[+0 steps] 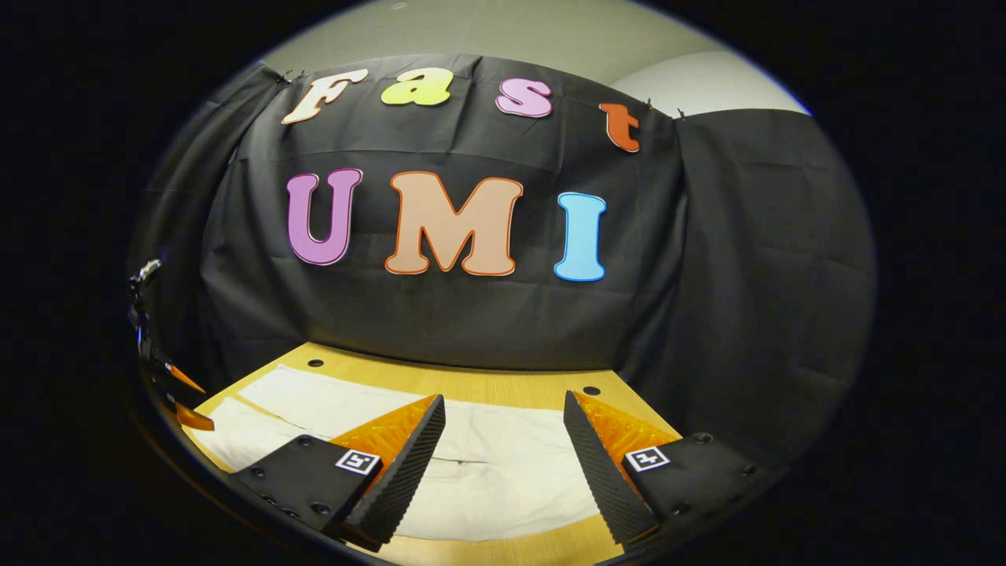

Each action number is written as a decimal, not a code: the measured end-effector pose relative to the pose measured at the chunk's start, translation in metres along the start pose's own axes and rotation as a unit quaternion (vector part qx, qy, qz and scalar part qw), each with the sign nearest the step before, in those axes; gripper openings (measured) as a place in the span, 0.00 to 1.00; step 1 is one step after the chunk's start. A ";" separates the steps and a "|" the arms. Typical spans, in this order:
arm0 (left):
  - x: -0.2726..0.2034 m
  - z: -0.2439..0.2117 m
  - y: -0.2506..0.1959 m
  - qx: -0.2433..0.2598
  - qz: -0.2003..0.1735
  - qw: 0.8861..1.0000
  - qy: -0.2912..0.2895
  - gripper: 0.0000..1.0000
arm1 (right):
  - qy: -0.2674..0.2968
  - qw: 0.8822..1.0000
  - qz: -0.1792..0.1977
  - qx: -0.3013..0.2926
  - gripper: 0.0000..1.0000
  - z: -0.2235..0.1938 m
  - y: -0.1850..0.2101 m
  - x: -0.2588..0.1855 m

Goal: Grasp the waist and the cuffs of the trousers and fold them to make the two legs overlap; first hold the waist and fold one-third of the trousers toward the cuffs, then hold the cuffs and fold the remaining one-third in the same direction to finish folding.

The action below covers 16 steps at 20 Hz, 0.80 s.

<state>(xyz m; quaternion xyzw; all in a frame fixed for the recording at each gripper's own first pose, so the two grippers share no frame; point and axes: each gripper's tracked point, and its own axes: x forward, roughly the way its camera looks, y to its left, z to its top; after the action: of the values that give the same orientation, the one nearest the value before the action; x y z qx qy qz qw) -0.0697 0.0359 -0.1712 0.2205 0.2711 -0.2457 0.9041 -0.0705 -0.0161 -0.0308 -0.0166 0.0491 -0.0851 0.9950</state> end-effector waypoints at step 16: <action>0.007 -0.168 0.037 0.162 -0.124 0.941 0.268 0.82 | 0.049 0.998 -0.024 -0.024 0.98 -0.033 -0.017 -0.002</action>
<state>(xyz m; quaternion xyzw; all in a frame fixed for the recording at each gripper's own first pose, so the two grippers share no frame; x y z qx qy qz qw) -0.1081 0.1521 -0.2924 0.3867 0.4851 -0.3286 0.7122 -0.0787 -0.0330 -0.0628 -0.0372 0.0996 -0.1089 0.9884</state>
